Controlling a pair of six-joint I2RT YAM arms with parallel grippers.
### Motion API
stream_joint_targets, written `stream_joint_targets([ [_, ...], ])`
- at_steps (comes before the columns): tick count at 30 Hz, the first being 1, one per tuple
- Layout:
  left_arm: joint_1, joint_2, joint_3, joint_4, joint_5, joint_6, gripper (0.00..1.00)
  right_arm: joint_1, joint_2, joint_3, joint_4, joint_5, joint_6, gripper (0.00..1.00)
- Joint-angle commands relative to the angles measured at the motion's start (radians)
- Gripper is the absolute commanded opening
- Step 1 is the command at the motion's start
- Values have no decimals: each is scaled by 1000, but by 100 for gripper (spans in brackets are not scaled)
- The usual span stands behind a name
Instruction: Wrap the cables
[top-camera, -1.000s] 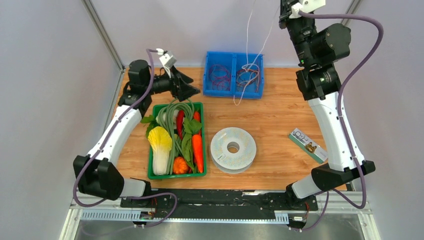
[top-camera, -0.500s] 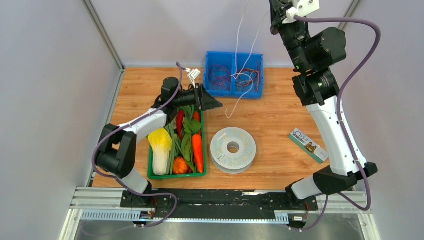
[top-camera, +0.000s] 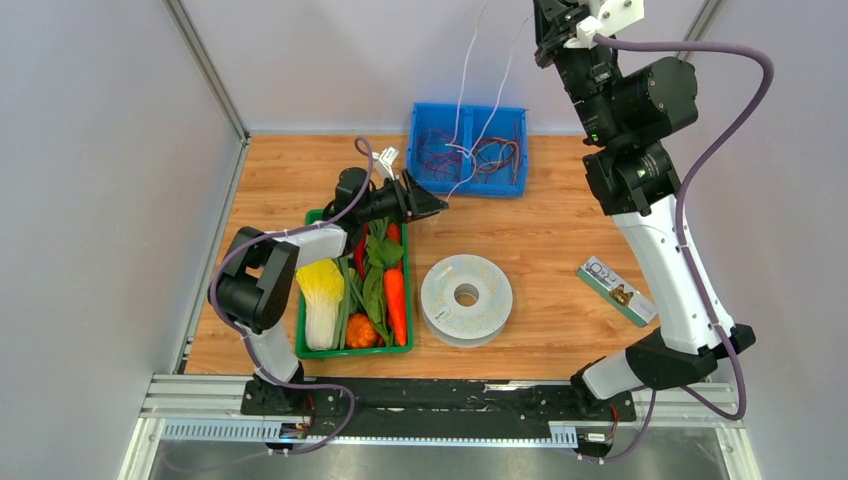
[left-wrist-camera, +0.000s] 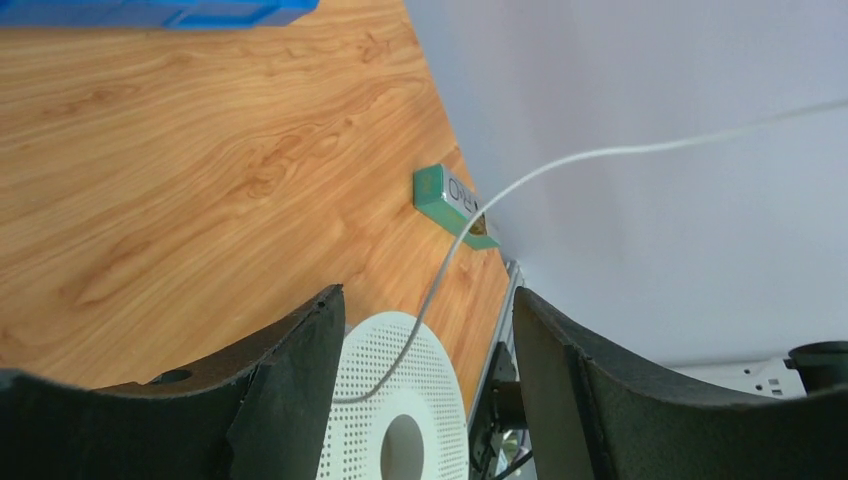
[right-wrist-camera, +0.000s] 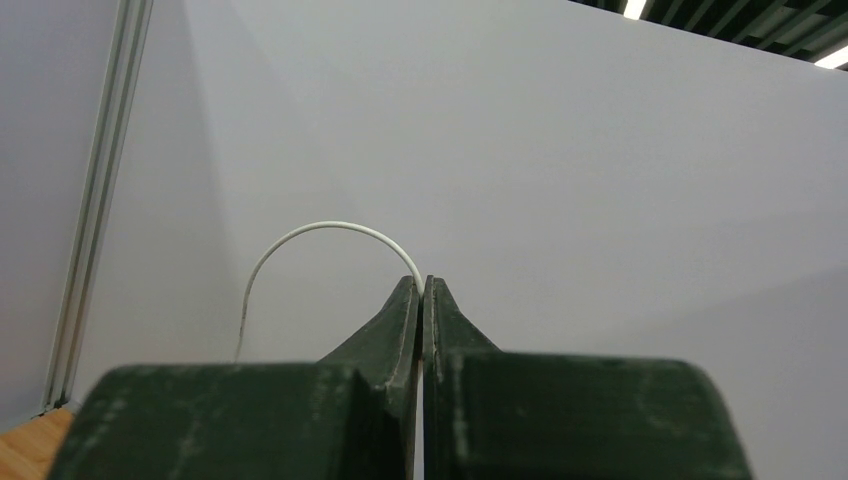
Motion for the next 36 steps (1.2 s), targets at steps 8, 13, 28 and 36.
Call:
stream_joint_targets([
  [8,-6,-23,-1,166,5,-16,69,7,-12,24,43,16,7,0],
  [13,-4,-81,40,200,46,-27,68,7,-33,-13,54,7,-9,0],
  [28,-21,-101,-6,-26,2,72,70,7,-42,-14,63,-5,-1,0],
  [36,-75,-83,-33,-1,54,61,72,8,-50,-17,66,-2,8,0],
])
